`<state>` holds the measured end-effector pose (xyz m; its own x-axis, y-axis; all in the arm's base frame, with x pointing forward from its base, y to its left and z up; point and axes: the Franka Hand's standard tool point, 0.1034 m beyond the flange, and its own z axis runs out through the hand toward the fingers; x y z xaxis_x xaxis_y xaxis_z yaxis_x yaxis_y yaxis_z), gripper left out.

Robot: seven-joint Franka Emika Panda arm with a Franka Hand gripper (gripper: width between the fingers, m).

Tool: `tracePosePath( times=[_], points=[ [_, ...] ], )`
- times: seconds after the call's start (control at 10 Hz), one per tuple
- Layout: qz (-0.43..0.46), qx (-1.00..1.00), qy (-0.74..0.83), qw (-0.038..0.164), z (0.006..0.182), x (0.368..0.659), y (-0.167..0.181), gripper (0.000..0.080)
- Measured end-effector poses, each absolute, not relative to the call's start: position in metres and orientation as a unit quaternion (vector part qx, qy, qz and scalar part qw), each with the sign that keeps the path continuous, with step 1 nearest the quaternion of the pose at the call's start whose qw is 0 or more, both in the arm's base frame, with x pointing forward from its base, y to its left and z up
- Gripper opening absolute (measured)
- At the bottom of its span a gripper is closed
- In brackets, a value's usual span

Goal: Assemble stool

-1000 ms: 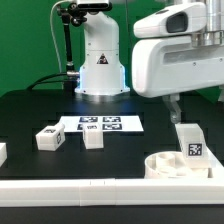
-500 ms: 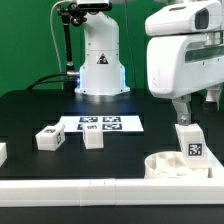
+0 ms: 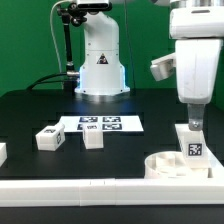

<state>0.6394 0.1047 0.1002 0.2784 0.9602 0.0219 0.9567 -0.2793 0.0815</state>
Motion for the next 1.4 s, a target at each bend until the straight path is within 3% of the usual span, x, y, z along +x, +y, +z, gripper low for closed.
tracePosePath(
  times=[0.3, 0.7, 0.8, 0.9, 1.0, 1.1, 1.4],
  points=[
    [0.012, 0.72, 0.692, 0.045, 0.09, 0.635, 0.109, 0.0648],
    [0.003, 0.706, 0.707, 0.046, 0.081, 0.632, 0.107, 0.0648],
    [0.002, 0.707, 0.705, 0.045, 0.079, 0.631, 0.107, 0.052],
    [0.0, 0.708, 0.705, 0.044, 0.078, 0.631, 0.107, 0.052],
    [0.0, 0.708, 0.705, 0.044, 0.078, 0.63, 0.106, 0.0382],
    [0.0, 0.708, 0.705, 0.044, 0.078, 0.63, 0.106, 0.034],
    [0.001, 0.73, 0.682, 0.043, 0.078, 0.63, 0.106, 0.034]
  ],
)
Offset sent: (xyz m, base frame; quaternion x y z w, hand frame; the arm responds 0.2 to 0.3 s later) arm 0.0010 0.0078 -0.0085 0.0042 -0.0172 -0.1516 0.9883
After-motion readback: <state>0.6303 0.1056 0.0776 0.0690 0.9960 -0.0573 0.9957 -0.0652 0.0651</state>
